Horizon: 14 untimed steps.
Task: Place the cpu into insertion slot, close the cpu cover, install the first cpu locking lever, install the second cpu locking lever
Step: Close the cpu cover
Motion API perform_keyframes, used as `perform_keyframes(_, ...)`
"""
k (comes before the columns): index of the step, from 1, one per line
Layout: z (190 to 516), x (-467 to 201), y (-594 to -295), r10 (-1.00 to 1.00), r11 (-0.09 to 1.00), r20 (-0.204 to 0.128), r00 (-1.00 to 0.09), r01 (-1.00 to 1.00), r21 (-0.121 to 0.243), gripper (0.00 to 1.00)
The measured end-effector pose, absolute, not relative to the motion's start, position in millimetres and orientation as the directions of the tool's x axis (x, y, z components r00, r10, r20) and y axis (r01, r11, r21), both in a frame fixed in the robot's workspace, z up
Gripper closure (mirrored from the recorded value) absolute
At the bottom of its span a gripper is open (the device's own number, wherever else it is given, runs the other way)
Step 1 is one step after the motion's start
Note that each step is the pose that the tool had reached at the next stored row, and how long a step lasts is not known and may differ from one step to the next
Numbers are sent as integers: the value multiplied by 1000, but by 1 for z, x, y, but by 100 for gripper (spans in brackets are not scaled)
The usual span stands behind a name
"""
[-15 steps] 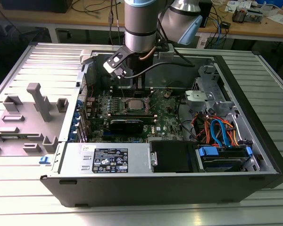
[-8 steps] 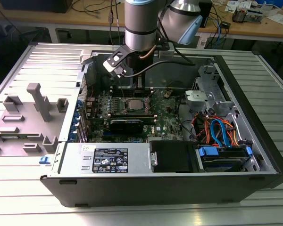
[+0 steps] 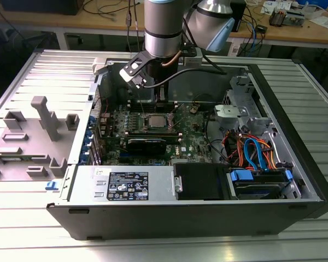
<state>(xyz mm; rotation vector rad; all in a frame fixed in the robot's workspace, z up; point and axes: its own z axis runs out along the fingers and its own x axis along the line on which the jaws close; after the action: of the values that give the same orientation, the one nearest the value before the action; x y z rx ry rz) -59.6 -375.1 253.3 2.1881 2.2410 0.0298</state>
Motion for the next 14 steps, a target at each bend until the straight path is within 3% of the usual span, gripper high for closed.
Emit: perform_keyframes(14, 258, -60, -375, 1000, 24, 6, -24, 1000, 20, 89)
